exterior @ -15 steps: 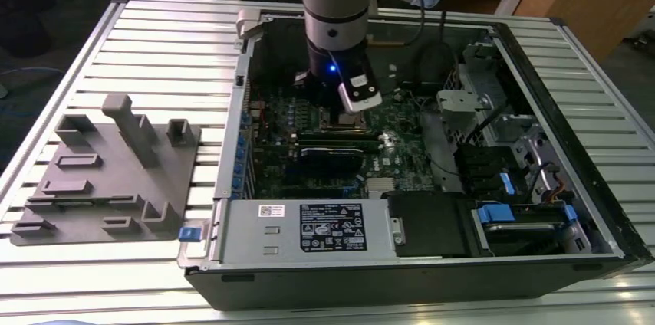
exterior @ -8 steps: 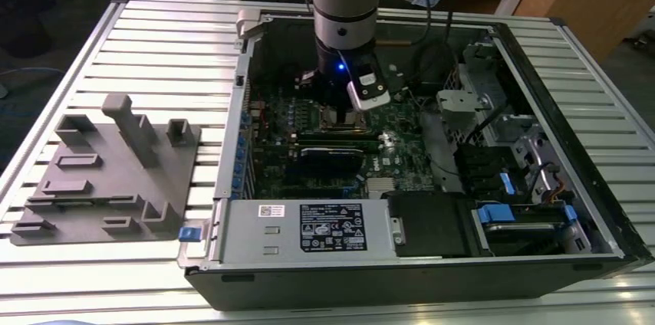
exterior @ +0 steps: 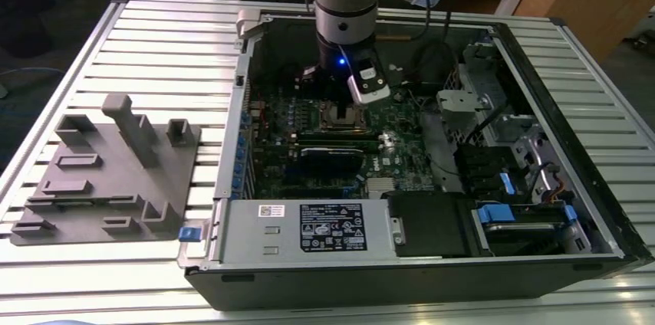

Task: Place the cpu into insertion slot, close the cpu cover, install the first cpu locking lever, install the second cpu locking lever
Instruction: 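Install the second cpu locking lever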

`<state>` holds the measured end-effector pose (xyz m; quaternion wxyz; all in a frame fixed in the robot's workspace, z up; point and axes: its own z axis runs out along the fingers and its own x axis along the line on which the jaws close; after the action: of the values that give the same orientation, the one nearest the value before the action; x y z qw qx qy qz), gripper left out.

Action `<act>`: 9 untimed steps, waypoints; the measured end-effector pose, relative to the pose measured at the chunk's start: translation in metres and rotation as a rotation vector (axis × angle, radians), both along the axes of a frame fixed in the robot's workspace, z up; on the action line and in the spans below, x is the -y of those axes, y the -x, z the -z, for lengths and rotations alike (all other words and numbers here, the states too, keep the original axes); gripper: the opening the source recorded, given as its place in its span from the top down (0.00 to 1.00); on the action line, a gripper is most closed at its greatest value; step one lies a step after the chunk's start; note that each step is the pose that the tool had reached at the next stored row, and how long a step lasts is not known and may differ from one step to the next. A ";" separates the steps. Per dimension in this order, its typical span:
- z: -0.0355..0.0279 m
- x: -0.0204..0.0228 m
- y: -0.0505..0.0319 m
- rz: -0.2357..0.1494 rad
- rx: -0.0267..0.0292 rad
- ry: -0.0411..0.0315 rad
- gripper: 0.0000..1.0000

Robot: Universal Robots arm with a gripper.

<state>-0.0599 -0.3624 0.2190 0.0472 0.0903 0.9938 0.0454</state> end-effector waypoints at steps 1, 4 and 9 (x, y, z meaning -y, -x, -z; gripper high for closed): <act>0.0002 -0.0020 -0.0001 0.000 0.0000 0.0000 0.89; 0.0007 -0.0066 -0.0003 0.000 -0.0001 0.0001 0.89; 0.0016 -0.0093 -0.0054 0.000 -0.0002 -0.0001 0.89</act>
<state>-0.0545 -0.3531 0.2174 0.0471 0.0903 0.9938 0.0454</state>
